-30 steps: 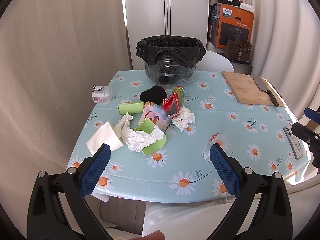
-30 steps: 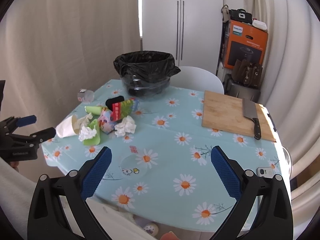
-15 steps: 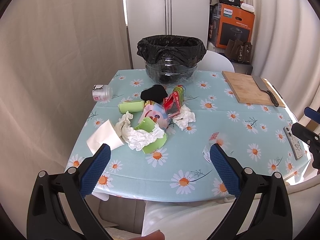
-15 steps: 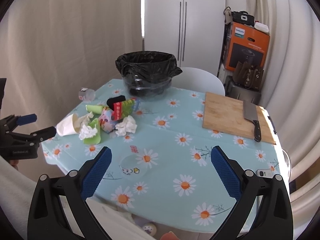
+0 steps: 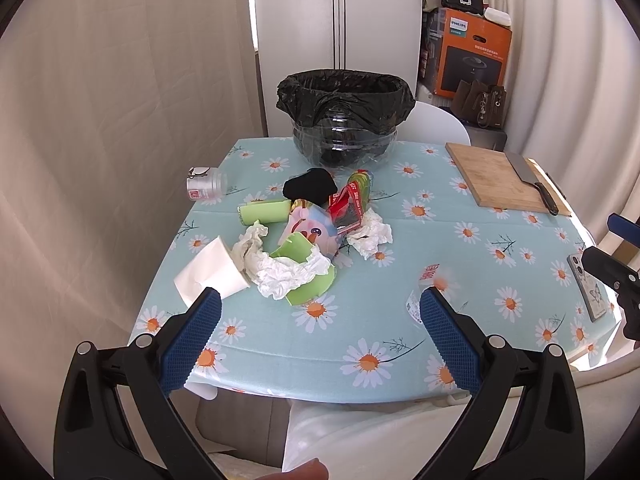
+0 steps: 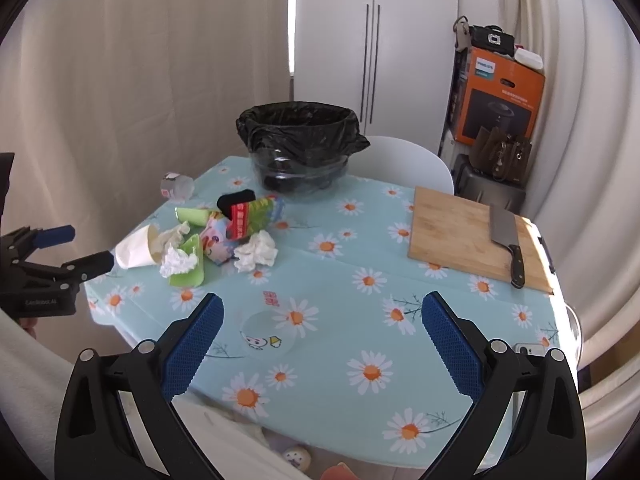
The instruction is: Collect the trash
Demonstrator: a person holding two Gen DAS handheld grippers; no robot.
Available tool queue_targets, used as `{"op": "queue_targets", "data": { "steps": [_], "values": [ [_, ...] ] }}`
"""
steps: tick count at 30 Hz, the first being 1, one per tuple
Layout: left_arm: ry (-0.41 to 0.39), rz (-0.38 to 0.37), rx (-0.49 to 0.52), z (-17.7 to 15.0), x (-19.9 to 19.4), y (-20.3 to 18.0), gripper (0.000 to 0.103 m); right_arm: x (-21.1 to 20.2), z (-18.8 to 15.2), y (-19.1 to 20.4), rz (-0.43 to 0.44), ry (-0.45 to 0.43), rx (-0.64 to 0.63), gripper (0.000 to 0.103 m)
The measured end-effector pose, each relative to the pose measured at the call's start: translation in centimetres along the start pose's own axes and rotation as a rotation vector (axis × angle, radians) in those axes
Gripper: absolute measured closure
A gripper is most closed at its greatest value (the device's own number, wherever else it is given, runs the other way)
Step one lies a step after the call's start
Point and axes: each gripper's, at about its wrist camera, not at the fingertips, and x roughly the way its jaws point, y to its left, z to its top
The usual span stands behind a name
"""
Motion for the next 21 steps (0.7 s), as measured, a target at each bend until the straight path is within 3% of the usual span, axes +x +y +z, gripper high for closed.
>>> {"op": "queue_targets", "data": {
  "steps": [21],
  "values": [
    [0.011, -0.002, 0.005, 0.06, 0.34, -0.07, 0.006, 0.72, -0.02, -0.06, 0.038, 0.023, -0.017, 0.008]
  ]
}}
